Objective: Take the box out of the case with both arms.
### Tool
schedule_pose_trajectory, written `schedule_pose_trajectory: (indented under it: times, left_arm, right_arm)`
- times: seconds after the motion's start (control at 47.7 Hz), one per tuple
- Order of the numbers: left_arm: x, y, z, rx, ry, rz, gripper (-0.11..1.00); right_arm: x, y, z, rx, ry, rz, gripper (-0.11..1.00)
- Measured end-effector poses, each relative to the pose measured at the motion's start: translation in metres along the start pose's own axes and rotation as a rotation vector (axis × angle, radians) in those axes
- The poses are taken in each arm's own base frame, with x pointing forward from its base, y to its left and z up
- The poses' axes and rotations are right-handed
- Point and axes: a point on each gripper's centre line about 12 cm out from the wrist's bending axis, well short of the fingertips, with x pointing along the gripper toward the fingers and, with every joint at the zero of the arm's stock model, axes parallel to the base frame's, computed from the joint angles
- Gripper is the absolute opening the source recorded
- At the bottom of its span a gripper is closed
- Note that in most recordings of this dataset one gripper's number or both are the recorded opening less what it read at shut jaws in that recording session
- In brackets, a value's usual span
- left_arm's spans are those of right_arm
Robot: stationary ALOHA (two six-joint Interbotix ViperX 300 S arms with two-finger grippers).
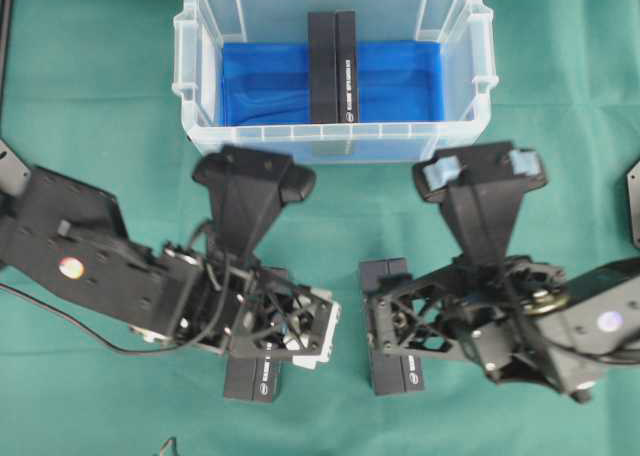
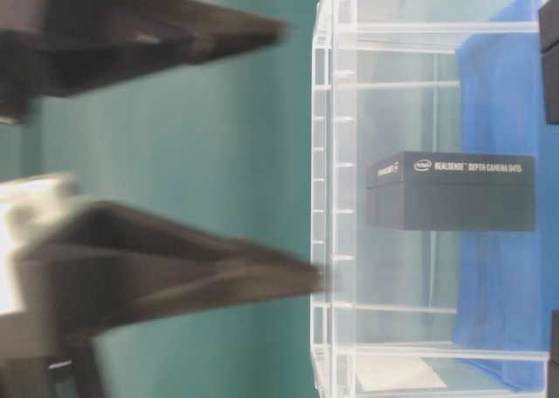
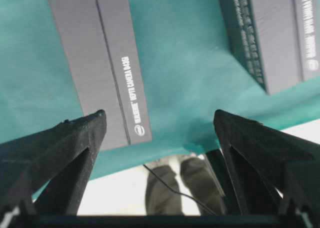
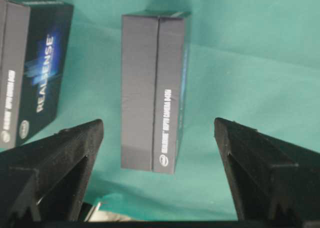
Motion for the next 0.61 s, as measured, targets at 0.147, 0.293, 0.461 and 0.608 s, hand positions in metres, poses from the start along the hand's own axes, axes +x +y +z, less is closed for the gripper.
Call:
schedule_pose_trajectory:
  times: [0.147,0.293,0.461,0.608]
  left_arm:
    - [-0.037,-0.001,0.01,0.025,-0.013,0.011,0.92]
    - [-0.062,-0.004,0.017,0.043,-0.018,0.015,0.92]
    - [-0.084,-0.007,0.024,0.056,-0.023,-0.002,0.92]
    - [-0.093,-0.007,0.029,0.064,-0.026,0.003,0.92]
  right_arm:
    - [-0.026,0.0,0.008,-0.033,-0.015,-0.023,0.92]
    - [-0.049,0.002,0.014,-0.068,-0.015,-0.027,0.92]
    - [-0.071,0.003,0.022,-0.099,-0.026,-0.023,0.92]
    - [-0.076,0.003,0.027,-0.101,-0.041,-0.023,0.92]
